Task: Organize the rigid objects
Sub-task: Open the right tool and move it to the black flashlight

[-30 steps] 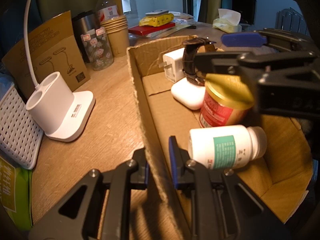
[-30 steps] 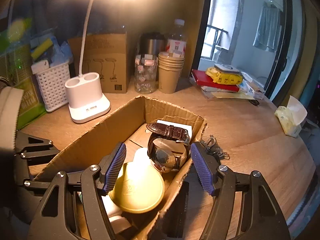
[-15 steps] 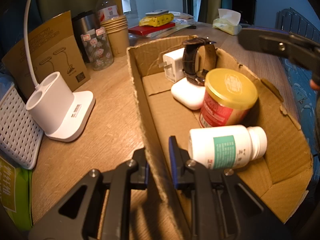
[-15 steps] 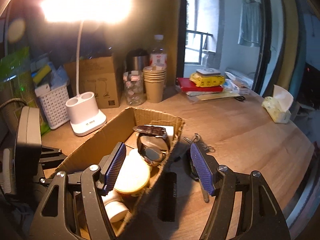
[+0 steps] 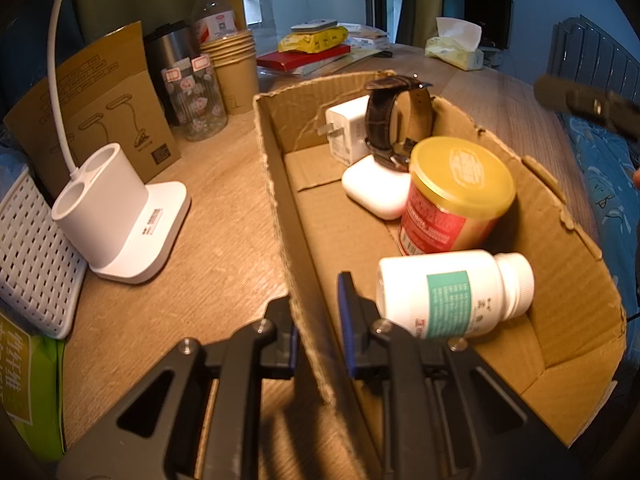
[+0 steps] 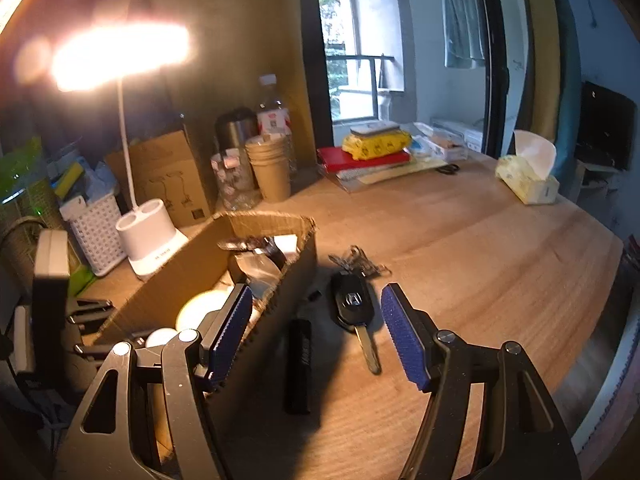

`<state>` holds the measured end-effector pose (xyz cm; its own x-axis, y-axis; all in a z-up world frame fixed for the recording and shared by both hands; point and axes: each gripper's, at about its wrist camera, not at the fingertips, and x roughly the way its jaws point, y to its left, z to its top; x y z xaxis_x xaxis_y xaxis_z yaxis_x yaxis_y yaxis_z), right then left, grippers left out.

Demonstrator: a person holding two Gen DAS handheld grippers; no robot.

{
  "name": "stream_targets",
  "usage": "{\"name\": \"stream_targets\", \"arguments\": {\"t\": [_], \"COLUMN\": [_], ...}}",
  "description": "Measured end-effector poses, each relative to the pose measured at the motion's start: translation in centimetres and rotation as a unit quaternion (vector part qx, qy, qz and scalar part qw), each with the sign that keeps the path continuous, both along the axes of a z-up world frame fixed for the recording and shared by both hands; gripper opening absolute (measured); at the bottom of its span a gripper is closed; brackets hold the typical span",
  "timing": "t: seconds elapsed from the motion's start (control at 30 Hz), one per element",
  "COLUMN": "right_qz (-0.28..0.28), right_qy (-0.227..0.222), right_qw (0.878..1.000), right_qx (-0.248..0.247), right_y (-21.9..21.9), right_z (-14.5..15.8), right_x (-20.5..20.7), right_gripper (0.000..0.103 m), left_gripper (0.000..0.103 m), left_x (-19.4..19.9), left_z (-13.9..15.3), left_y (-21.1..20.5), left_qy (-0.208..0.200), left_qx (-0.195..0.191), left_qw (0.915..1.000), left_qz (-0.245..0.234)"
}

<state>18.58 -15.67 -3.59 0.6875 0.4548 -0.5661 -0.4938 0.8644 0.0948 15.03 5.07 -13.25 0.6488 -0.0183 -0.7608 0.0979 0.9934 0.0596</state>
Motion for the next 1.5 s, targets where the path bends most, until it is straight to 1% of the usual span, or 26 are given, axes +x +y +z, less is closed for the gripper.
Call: {"name": "stream_targets", "arguments": {"t": [0.27, 0.37, 0.43, 0.5, 0.6, 0.7, 0.73, 0.93, 1.03, 1.2, 1.3, 1.5], "right_qz": [0.014, 0.020, 0.024, 0.028, 0.032, 0.040, 0.043, 0.049, 0.047, 0.051, 0.050, 0.048], "right_qy": [0.019, 0.032, 0.043, 0.054, 0.066, 0.073, 0.077, 0.095, 0.092, 0.084, 0.072, 0.072], "right_qw": [1.000, 0.999, 0.998, 0.998, 0.997, 0.996, 0.995, 0.993, 0.992, 0.992, 0.992, 0.993], "right_qx": [-0.018, -0.024, -0.026, -0.030, -0.032, -0.038, -0.040, -0.058, -0.068, -0.083, -0.093, -0.084], "right_y": [-0.2, -0.1, 0.0, 0.2, 0.4, 0.8, 1.0, 2.0, 2.3, 3.0, 3.4, 2.9], "right_z": [-1.8, -2.8, -3.6, -4.3, -5.1, -5.7, -6.0, -7.3, -7.6, -7.8, -7.9, -7.7], "right_x": [-0.5, -0.4, -0.3, -0.1, 0.1, 0.3, 0.4, 0.9, 1.0, 0.9, 0.6, 0.5], "right_gripper": [0.069, 0.065, 0.059, 0.055, 0.051, 0.049, 0.046, 0.041, 0.035, 0.030, 0.022, 0.022], "left_gripper": [0.018, 0.018, 0.018, 0.018, 0.018, 0.018, 0.018, 0.018, 0.018, 0.018, 0.018, 0.018], "left_x": [0.0, 0.0, 0.0, 0.0, 0.0, 0.0, 0.0, 0.0, 0.0, 0.0, 0.0, 0.0], "left_z": [0.0, 0.0, 0.0, 0.0, 0.0, 0.0, 0.0, 0.0, 0.0, 0.0, 0.0, 0.0], "left_y": [-0.1, 0.0, 0.0, 0.0, 0.0, 0.0, 0.0, 0.0, 0.0, 0.0, -0.1, 0.0], "left_qy": [0.000, 0.000, 0.000, 0.000, 0.000, 0.000, 0.000, 0.000, 0.000, 0.000, 0.000, 0.000], "left_qx": [0.000, 0.000, 0.000, 0.000, 0.000, 0.000, 0.000, 0.000, 0.000, 0.000, 0.000, 0.000], "left_qw": [1.0000, 1.0000, 1.0000, 1.0000, 1.0000, 1.0000, 1.0000, 1.0000, 1.0000, 1.0000, 1.0000, 1.0000], "left_qz": [0.000, 0.000, 0.000, 0.000, 0.000, 0.000, 0.000, 0.000, 0.000, 0.000, 0.000, 0.000]}}
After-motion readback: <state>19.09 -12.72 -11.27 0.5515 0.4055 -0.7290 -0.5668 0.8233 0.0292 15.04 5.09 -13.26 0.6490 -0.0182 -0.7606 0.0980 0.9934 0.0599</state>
